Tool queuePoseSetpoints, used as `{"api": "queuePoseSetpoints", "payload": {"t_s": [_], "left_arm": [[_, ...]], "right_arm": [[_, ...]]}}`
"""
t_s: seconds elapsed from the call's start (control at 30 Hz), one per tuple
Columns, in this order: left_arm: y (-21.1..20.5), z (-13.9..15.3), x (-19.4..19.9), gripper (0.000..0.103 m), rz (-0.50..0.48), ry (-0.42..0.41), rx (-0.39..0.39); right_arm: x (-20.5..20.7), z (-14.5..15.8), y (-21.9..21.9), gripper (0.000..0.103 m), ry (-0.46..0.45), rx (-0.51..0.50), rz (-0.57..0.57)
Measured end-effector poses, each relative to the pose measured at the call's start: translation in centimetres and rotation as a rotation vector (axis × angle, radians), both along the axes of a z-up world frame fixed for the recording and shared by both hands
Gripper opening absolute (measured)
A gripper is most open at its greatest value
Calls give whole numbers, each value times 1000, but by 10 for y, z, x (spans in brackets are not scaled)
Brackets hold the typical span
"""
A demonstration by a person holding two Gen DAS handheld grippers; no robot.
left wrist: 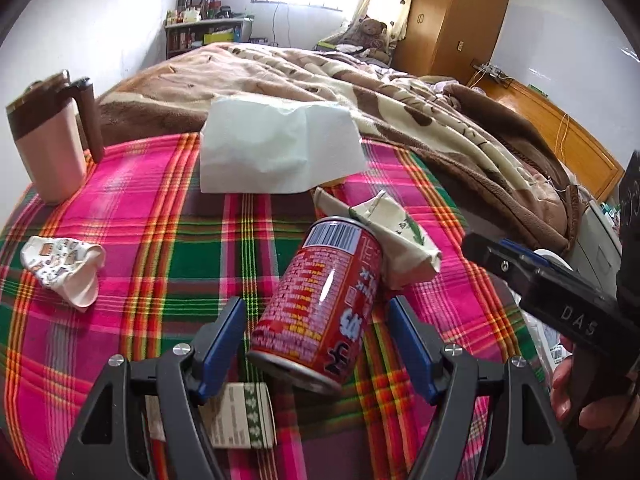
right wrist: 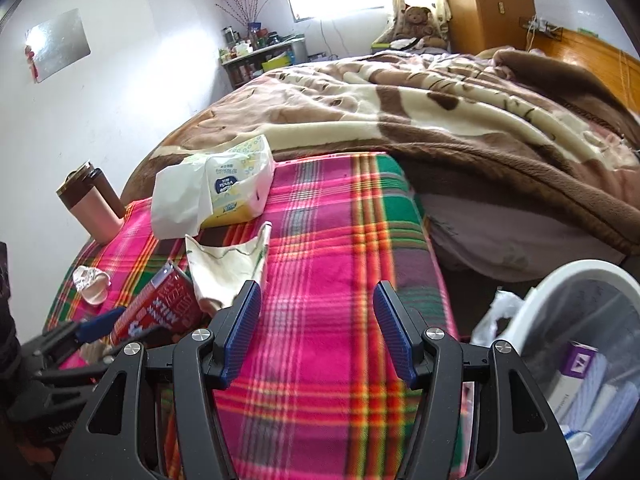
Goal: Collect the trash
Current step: 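Grasp the red drink can with the left tool while the right tool grasps crumpled white paper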
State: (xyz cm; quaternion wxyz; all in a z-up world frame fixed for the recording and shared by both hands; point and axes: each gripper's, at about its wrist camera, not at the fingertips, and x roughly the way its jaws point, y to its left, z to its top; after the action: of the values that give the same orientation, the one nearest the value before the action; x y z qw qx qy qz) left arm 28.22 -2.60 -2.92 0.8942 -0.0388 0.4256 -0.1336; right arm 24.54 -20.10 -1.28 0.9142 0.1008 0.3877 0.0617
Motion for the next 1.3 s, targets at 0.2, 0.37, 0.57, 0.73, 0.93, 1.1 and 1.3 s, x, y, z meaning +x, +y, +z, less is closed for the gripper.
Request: {"api": "queuePoseSetpoints", "payload": {"t_s": [0.2,0.37,0.57,0.73,0.93,1.1,1.3], "left_arm": [[1,-6,5,74,0,6,-4],[8,-8,7,74,25,2,-24],[13,-8,9,74,40,-5,-26],[15,-12,13,74,42,10,-32],[14,-13,13,70,31,16,-51],[12,-10,9,54,19,10,-69],[14,-8,4,54,28,14,-80]], "right_arm": [[15,-5,9,60,22,24,20],[24,-14,12,60,64,69,35],[30,-21,19,60,100,91,59],[31,-23,24,40,107,93,81],[25,-17,31,18,81,50,122],[20,-15,30,8,56,28,112],[13,-13,27,7,42,18,99]]}}
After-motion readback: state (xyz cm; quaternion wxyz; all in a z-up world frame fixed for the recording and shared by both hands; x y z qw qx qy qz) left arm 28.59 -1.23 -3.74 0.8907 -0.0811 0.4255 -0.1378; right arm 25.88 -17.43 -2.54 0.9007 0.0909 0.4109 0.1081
